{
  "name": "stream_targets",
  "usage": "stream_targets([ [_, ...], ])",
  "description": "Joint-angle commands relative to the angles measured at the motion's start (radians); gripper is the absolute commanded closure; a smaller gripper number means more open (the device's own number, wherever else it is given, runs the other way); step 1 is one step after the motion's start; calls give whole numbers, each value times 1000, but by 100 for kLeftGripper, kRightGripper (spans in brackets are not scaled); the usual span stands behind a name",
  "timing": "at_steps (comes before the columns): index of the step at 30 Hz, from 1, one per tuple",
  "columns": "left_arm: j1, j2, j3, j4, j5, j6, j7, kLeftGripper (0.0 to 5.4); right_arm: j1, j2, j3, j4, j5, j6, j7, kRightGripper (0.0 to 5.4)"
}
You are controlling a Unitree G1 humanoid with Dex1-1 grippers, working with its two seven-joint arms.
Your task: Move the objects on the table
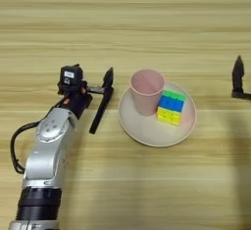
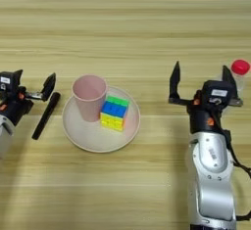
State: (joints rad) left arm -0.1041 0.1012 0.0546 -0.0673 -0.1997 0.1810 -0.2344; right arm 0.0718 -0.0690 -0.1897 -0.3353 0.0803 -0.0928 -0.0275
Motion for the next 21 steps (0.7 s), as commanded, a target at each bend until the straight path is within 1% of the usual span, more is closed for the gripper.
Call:
stream_targets([
  [1,-7,5,1,11,11,-10,8,2,-23,5,-39,6,-13,-31,-42,0],
  [3,-7,7,1,14,11,-12,9,2,-24,8,-50,-4,-26,-40,-63,0],
  [5,-8,9,3,19,12,-15,9,2,-26,6,-66,-3,-60,-55,-96,0],
  [6,-9,11,4,23,13,-17,9,2,-28,4,-74,5,-64,-59,-104,0],
  [12,-11,14,7,31,13,-24,11,2,-39,1,-92,54,-46,-58,-105,0],
  [17,-10,17,9,29,11,-25,12,2,-49,0,-98,101,-13,-49,-89,0],
  [21,-9,19,12,29,11,-26,11,2,-67,-11,-98,153,20,-41,-63,0],
])
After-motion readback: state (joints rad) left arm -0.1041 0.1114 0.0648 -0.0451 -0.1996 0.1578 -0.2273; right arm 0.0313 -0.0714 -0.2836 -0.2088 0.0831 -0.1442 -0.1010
